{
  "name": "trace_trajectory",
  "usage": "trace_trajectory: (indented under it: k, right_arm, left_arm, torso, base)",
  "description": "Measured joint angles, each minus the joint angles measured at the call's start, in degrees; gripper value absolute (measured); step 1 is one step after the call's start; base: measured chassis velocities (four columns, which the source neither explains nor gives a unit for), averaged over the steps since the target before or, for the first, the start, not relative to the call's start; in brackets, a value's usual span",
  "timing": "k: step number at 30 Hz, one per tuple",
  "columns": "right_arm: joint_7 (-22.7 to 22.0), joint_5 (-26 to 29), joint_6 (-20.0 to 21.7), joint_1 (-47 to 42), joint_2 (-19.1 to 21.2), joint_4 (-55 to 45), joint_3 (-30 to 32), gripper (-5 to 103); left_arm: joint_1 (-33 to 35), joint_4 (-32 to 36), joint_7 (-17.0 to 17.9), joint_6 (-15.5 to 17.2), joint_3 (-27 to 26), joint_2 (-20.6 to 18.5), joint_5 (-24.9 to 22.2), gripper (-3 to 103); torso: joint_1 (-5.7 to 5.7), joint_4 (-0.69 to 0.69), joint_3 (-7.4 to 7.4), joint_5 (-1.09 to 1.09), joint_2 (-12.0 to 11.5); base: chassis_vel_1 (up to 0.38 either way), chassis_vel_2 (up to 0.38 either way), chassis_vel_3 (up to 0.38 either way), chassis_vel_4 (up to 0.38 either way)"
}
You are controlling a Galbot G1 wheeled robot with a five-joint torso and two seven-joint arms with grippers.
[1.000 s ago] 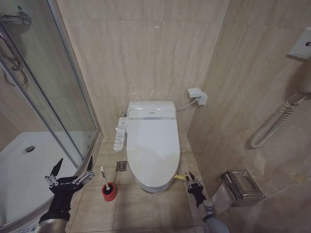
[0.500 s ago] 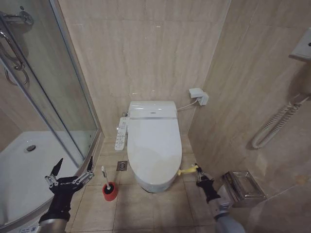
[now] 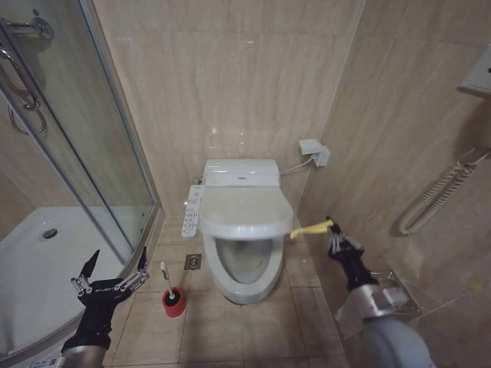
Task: Open the toilet lid, clean the toilet bowl with a toilet brush, close the toilet lid, and flush.
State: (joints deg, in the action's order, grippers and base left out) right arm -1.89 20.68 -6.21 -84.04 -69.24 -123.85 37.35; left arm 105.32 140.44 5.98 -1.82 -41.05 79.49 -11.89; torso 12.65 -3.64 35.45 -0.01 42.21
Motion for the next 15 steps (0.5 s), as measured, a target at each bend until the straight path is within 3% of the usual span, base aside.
trace_trajectory:
  k: [5,15]
  right_arm:
    - [-2.7,6.2,6.6,3.1,1.9,-4.1,-1.1,0]
    - [-5.7,9.6,10.5,7.2,-0.9,-4.7,-5.1,0]
  left_arm:
    - [0.0,0.0,0.0,0.0,0.0,0.0,0.0,100]
    - [0.0,0.0,0.0,0.0,0.0,0.0,0.0,100]
  torso:
    - [0.00,-0.05,0.00,-0.01,0.0]
    - [0.00,-0.04,0.00,0.00,0.0]
  base:
    - [0.000,0.000,0.000,0.000]
    - [0.000,0.000,0.000,0.000]
